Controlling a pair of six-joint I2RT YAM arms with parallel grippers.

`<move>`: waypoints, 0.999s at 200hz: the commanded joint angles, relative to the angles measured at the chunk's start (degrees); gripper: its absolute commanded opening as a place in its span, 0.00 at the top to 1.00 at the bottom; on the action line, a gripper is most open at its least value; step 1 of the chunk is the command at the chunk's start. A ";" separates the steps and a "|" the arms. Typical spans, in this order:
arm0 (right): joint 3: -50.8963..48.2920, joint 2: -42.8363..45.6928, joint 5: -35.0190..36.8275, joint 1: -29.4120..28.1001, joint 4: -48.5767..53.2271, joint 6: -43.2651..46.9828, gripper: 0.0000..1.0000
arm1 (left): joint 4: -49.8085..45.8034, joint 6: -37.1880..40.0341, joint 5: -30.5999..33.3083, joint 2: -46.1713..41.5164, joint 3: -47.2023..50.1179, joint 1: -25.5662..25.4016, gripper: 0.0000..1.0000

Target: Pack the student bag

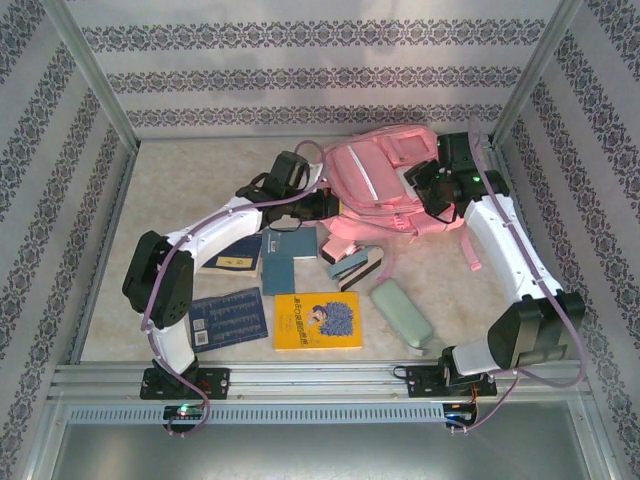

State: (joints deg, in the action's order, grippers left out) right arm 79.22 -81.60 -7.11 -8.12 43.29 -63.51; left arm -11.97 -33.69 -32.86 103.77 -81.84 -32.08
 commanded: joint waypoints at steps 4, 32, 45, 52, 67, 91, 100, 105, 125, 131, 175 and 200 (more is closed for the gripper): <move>-3.73 3.52 -5.81 -1.20 5.12 -6.69 0.45 | 0.35 -1.30 -0.16 -2.04 -2.48 -2.40 1.00; -8.86 3.85 -8.86 -2.94 -2.43 -10.73 0.42 | -5.22 1.29 4.57 -2.56 -2.64 -2.83 1.00; -8.87 2.41 -8.59 -3.97 -5.05 -8.75 0.43 | -8.57 4.04 8.99 -3.98 -2.05 -2.59 0.96; -7.06 1.23 -6.93 -4.73 -3.45 -7.29 0.43 | -9.79 4.90 11.11 -5.04 -1.21 -2.24 0.90; -3.72 -2.62 -6.14 -6.56 -0.72 -6.57 0.43 | -9.70 4.13 13.95 -8.22 2.62 -0.42 0.82; -1.51 -7.20 -7.39 -9.40 0.56 -12.96 0.44 | -5.41 0.86 16.03 -15.04 11.90 3.57 0.79; -1.10 -8.31 -6.66 -10.78 0.62 -15.83 0.45 | -4.66 0.56 16.37 -17.22 14.61 4.77 0.79; -0.85 -8.93 -6.43 -11.37 0.46 -17.41 0.45 | -4.56 0.64 16.42 -18.16 15.74 5.21 0.79; -0.40 -12.21 -7.98 -13.22 -2.62 -24.10 0.46 | -4.76 0.99 16.06 -20.62 18.94 6.44 0.79; -0.22 -13.24 -8.51 -13.64 -4.11 -25.88 0.46 | -4.55 1.01 15.91 -21.31 19.72 6.58 0.79; 3.54 -18.87 -4.59 -15.44 -6.92 -31.11 0.44 | -3.57 0.54 15.39 -24.51 23.66 7.02 0.80; 2.34 -20.76 -4.09 -15.35 -10.22 -33.84 0.42 | -3.63 0.51 15.23 -25.86 25.20 7.08 0.81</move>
State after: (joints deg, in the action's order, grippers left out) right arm 80.97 -100.40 -13.56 -23.49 35.81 -92.58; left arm -17.19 -32.49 -17.69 80.64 -57.93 -25.39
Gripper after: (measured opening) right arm 0.570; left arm 0.196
